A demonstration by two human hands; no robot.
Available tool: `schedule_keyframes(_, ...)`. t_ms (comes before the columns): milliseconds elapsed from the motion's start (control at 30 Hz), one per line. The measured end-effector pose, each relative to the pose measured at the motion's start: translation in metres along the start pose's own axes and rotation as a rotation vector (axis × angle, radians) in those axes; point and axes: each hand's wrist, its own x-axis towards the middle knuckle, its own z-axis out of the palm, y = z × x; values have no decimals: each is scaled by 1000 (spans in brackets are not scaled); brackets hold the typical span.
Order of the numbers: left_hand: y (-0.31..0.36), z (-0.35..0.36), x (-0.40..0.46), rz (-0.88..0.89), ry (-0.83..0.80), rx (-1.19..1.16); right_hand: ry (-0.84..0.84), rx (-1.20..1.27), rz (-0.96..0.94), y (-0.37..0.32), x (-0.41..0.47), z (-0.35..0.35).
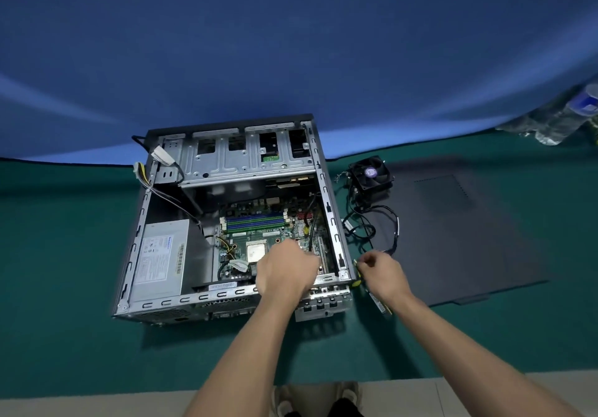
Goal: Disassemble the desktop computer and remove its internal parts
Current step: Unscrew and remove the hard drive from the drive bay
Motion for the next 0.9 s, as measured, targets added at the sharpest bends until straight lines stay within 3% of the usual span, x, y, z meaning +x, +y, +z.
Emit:
schedule_keyframes(400,-2,8,1,4,151,-18,-170,-226,11,-5,37,13)
schedule_keyframes(600,-1,7,1,-19,189,2,-110,-20,-55,0,18,-9)
schedule_keyframes(733,4,4,-3,-75,179,30,-127,275,-63,3,-2,-29)
schedule_keyframes(900,13,-6,-12,51,231,51,-73,381,-189,-10,-11,-62)
